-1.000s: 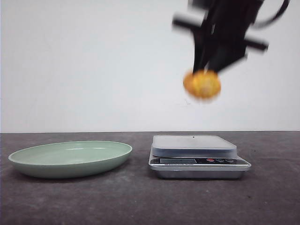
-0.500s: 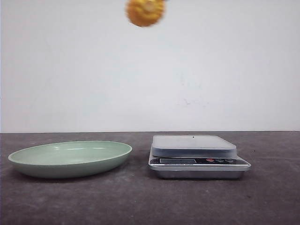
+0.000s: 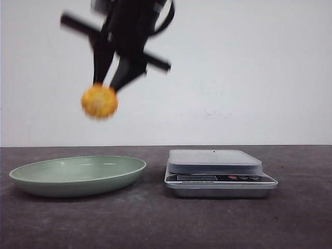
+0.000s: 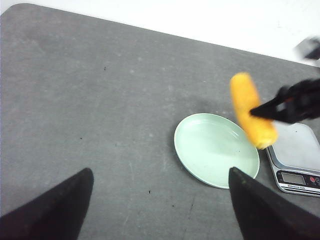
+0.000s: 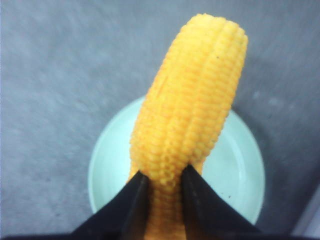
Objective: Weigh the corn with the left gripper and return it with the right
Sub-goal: 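Lift the corn with the right gripper and carry it over the plate, then lower the corn onto the green plate, open the right gripper and withdraw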
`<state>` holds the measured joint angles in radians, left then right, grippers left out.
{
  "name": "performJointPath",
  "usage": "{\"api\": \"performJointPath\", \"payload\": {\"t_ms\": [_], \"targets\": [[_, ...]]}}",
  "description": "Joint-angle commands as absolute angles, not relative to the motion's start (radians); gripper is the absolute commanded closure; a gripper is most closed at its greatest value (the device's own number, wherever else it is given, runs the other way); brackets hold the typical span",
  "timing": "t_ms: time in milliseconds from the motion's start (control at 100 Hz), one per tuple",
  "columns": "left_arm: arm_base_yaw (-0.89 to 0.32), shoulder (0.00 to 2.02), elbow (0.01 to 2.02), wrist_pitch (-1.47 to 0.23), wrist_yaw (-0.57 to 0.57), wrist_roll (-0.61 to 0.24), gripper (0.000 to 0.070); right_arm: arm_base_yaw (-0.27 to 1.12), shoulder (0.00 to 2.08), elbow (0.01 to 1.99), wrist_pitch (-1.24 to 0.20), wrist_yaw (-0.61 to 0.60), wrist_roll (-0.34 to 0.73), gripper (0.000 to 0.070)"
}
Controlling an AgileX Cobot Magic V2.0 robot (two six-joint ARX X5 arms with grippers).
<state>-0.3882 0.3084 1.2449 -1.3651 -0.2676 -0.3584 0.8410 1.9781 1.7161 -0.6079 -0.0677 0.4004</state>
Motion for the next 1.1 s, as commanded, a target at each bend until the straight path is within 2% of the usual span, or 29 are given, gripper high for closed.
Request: {"api": "performJointPath", "payload": {"t_ms": [0, 560, 610, 710, 760, 790, 910, 1090], "targets": [[-0.391, 0.310, 1.258, -1.357, -0.273, -0.352, 0.0195, 0.861, 2.024, 1.743, -0.581, -0.072, 0.435, 0.0700], [-0.391, 0.310, 1.258, -1.369, -0.273, -0.352, 0.0195, 0.877, 2.166, 1.742, -0.571, -0.078, 0.464, 0.0698], [-0.391, 0.310, 1.258, -1.369, -0.273, -0.352, 0.0195, 0.877, 2.167, 1.742, -0.570, -0.078, 0.464, 0.0638], [-0.391, 0.310, 1.257, -1.371, -0.273, -0.351, 0.0195, 0.878, 2.167, 1.742, -0.561, -0.078, 0.464, 0.0337], [-0.391, 0.310, 1.258, -1.371, -0.273, -0.352, 0.0195, 0.878, 2.167, 1.742, -0.554, -0.078, 0.463, 0.0239], [-0.391, 0.310, 1.258, -1.372, -0.273, -0.352, 0.0195, 0.878, 2.167, 1.742, -0.551, -0.078, 0.463, 0.0220], [-0.391, 0.310, 1.258, -1.377, -0.273, -0.351, 0.0195, 0.876, 2.159, 1.743, -0.547, -0.079, 0.453, 0.0220], [-0.391, 0.310, 1.257, -1.376, -0.281, -0.349, 0.0195, 0.852, 2.059, 1.743, -0.570, -0.079, 0.376, 0.0220]]}}
